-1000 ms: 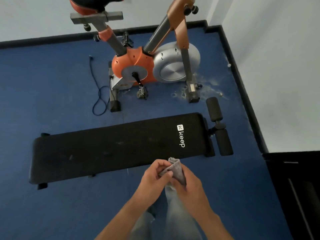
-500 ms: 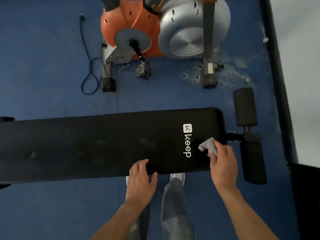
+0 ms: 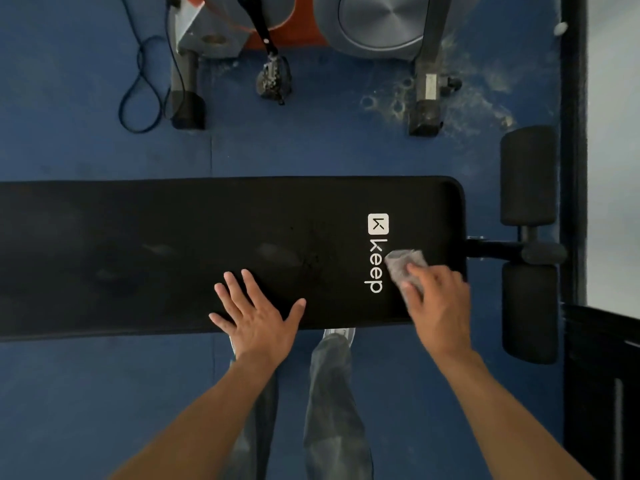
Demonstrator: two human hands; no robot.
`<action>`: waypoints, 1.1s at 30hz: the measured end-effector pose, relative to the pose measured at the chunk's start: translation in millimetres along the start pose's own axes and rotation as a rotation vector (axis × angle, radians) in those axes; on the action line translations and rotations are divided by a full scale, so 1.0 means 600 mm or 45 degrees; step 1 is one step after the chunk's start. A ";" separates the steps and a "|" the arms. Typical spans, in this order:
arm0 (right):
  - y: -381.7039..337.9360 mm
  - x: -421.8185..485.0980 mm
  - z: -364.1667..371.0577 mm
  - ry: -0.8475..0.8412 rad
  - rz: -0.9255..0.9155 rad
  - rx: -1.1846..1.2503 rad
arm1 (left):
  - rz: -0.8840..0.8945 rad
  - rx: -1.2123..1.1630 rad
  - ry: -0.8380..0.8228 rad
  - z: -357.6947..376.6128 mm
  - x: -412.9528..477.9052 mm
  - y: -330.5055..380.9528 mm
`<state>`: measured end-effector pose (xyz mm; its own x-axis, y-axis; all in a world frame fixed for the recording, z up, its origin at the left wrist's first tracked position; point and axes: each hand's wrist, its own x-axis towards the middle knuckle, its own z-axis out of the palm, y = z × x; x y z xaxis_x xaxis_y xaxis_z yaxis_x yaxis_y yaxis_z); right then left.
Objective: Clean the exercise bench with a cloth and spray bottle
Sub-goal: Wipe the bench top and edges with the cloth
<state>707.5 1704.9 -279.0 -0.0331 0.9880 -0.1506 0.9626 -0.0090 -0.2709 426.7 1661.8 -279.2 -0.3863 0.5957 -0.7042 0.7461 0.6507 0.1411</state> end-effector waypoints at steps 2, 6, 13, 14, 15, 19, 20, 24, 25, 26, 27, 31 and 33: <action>0.020 0.024 -0.002 0.091 0.246 0.151 | -0.002 -0.023 -0.039 0.004 0.001 -0.002; 0.004 0.023 0.016 0.179 0.352 0.292 | -0.009 -0.062 -0.160 0.001 0.008 -0.003; -0.007 -0.043 0.015 -0.190 -0.245 0.280 | -0.085 -0.026 -0.408 -0.023 0.018 0.006; 0.006 -0.033 0.011 -0.147 -0.209 0.238 | -0.092 -0.018 -0.426 -0.026 0.018 0.007; 0.020 -0.019 0.008 -0.072 -0.124 0.200 | -0.095 -0.017 -0.437 -0.028 0.018 0.007; 0.033 0.046 0.016 0.260 0.414 0.268 | -0.090 -0.008 -0.454 -0.028 0.017 0.011; 0.022 0.050 0.023 0.305 0.494 0.297 | -0.090 -0.004 -0.462 -0.030 0.016 0.012; -0.029 -0.009 0.033 0.175 0.230 0.321 | -0.090 -0.005 -0.515 -0.038 0.015 0.013; -0.035 -0.038 0.030 0.063 0.084 0.310 | -0.095 -0.004 -0.535 -0.040 0.015 0.015; -0.036 -0.065 0.027 -0.040 -0.015 0.292 | -0.102 0.002 -0.552 -0.043 0.016 0.016; -0.031 -0.084 0.022 -0.104 -0.055 0.273 | -0.107 0.011 -0.564 -0.045 0.016 0.017; 0.016 -0.055 0.005 0.038 0.142 0.256 | -0.109 0.023 -0.579 -0.047 0.015 0.019; 0.033 0.011 0.002 0.167 0.207 0.251 | -0.100 0.024 -0.574 -0.046 0.015 0.020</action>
<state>726.0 1711.1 -286.2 0.1647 0.9826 -0.0863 0.8812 -0.1859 -0.4346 417.0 1687.9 -264.9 -0.1706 0.2778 -0.9454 0.7352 0.6747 0.0656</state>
